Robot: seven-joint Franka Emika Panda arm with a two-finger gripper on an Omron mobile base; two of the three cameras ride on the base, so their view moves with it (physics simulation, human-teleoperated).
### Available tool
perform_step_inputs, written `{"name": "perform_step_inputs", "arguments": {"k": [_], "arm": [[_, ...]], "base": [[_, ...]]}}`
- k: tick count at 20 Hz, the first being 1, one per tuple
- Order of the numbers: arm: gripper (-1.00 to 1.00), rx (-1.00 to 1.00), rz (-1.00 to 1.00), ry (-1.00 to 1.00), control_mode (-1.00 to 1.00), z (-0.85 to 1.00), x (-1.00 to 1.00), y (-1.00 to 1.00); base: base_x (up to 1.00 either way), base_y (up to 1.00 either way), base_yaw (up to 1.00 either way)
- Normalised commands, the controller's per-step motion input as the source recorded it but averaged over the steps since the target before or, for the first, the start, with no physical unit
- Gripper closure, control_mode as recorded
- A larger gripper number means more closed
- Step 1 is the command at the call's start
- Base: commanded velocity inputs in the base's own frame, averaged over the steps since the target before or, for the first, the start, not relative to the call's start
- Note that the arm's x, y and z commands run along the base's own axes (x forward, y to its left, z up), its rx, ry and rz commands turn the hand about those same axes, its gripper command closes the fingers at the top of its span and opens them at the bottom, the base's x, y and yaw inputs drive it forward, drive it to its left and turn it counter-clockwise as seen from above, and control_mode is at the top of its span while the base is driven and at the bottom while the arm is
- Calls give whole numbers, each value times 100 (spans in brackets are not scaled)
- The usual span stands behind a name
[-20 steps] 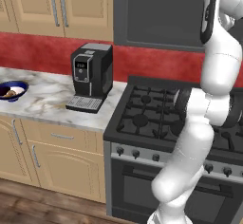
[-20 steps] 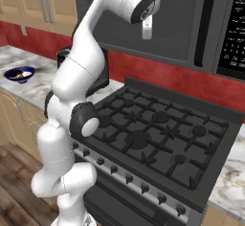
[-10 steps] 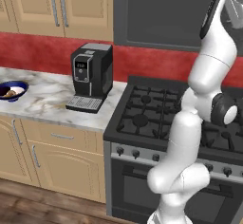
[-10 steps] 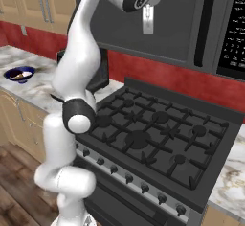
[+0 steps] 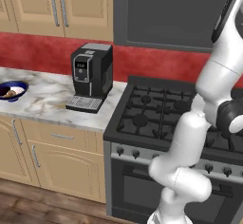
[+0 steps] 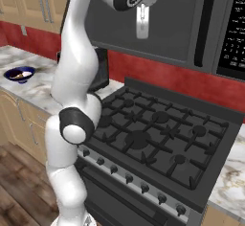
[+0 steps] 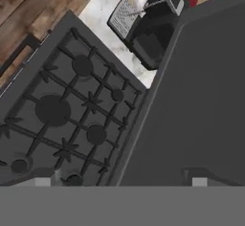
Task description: Place the bowl containing the steak and kebab skewer in the microwave. Close the microwave door and press the start button to microwave the meal.
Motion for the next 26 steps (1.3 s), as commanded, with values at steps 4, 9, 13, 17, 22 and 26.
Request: {"name": "perform_step_inputs", "arguments": {"k": [4, 9, 13, 17, 22, 26], "arm": [[-100, -17, -18, -26, -100, -100, -96, 49], [-100, -15, -21, -30, -100, -100, -100, 40], [-100, -14, -22, -33, -100, -100, -100, 38], [-100, -13, -21, -34, -100, -100, -100, 40], [-100, -3, -21, -41, -100, -100, -68, 43], [-100, 0, -14, -49, -100, -100, -16, 39]], "base": [[0, 0, 0], [0, 0, 0], [0, 0, 0], [0, 0, 0], [0, 0, 0], [0, 0, 0]]}}
